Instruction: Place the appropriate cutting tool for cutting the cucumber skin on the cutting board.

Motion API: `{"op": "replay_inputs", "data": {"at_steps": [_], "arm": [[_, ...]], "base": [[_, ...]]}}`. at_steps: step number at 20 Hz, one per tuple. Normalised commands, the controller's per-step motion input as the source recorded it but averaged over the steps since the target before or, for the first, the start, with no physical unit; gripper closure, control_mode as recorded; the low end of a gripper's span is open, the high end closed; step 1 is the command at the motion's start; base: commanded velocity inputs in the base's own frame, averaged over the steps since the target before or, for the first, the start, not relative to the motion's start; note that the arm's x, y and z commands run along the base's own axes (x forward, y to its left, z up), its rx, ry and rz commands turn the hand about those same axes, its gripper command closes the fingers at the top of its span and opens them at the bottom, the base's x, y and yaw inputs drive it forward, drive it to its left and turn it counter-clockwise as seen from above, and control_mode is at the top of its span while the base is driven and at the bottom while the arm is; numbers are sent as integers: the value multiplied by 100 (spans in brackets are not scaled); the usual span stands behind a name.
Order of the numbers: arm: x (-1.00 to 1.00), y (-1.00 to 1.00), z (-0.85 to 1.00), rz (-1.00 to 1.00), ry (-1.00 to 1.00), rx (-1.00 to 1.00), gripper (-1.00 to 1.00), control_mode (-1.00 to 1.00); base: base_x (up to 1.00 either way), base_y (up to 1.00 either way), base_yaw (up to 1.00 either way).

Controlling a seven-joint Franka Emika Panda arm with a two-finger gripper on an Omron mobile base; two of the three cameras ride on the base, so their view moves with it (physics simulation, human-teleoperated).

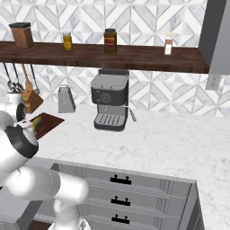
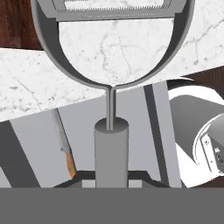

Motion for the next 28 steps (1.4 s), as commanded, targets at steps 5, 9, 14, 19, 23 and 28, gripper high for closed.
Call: {"op": "replay_inputs", "data": {"at_steps": [5, 9, 14, 19, 23, 28], "arm": [[46, 0, -3, 0, 0, -3, 100, -100], [41, 0, 0, 0, 0, -4, 100, -100], [25, 0, -1, 0, 0, -6, 100, -100], [4, 0, -9, -3, -4, -10, 100, -100], [18, 0, -3, -4, -2, -7, 100, -100], [5, -7, -5, -2, 0, -2, 100, -100]], "base": [[0, 0, 0], [0, 0, 0], [0, 0, 0], [0, 0, 0], [0, 0, 0], [0, 0, 0]]}}
